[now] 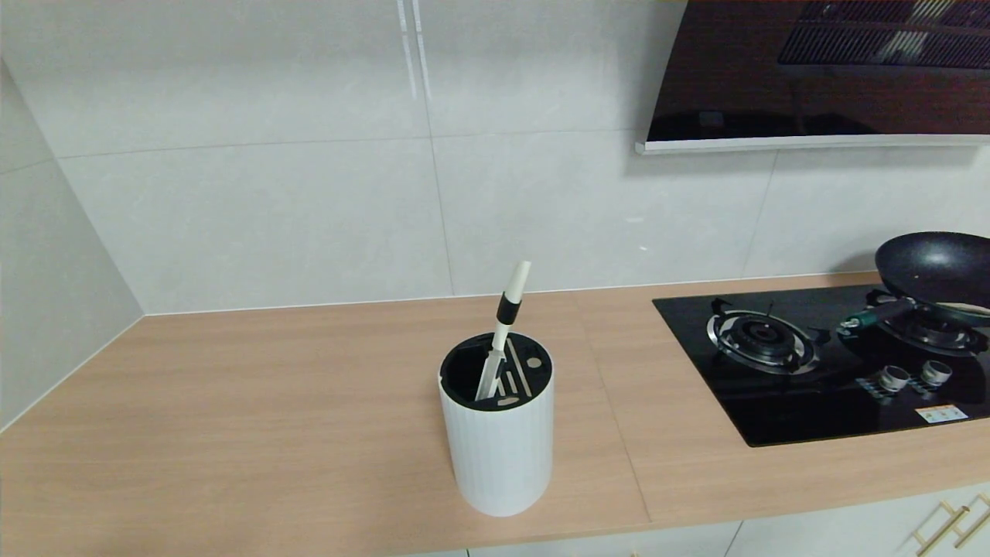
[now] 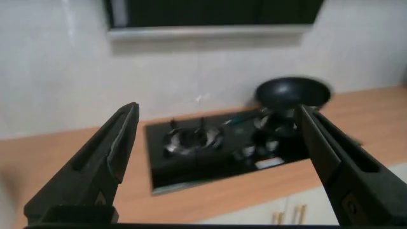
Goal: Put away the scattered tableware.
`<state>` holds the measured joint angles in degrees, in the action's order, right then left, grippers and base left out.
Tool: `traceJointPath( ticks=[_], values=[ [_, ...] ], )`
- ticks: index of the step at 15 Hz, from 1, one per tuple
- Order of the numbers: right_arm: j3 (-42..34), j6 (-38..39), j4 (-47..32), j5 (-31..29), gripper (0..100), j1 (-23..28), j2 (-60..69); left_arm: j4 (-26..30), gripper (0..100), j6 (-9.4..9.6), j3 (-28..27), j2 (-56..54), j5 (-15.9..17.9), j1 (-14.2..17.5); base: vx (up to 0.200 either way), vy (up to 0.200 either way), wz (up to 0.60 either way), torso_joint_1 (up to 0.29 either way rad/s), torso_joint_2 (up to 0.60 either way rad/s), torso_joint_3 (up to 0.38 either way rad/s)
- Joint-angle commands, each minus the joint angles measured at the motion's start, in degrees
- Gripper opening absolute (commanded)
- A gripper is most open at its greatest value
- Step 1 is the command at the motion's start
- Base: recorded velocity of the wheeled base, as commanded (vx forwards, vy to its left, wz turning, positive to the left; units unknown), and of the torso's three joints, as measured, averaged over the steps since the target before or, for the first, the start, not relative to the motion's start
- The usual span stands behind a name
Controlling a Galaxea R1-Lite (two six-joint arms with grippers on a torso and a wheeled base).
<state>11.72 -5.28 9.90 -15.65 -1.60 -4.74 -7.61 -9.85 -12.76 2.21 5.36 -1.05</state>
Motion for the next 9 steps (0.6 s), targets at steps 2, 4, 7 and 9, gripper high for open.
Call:
traceJointPath(
  ticks=[2,4,7,9],
  values=[
    [-11.7,0.2,3.7,0.0,100,1.8,4.7,-2.7,100,10.38,12.8,-2.2,-5.8,1.0,0.0,0.0,0.0,0.0,0.0,0.0],
    [-11.7,2.4,-2.9,3.3,100,1.7,4.7,5.3,100,10.38,12.6,-2.2,-7.7,1.0,0.0,0.0,0.0,0.0,0.0,0.0],
    [-11.7,3.8,-7.3,8.2,100,1.7,4.7,7.3,100,10.38,12.8,-2.2,-7.6,1.0,0.0,0.0,0.0,0.0,0.0,0.0],
    [-11.4,5.7,-11.3,16.6,100,1.6,4.6,7.4,100,9.85,12.8,-2.2,-6.9,1.0,0.0,0.0,0.0,0.0,0.0,0.0]
  ],
)
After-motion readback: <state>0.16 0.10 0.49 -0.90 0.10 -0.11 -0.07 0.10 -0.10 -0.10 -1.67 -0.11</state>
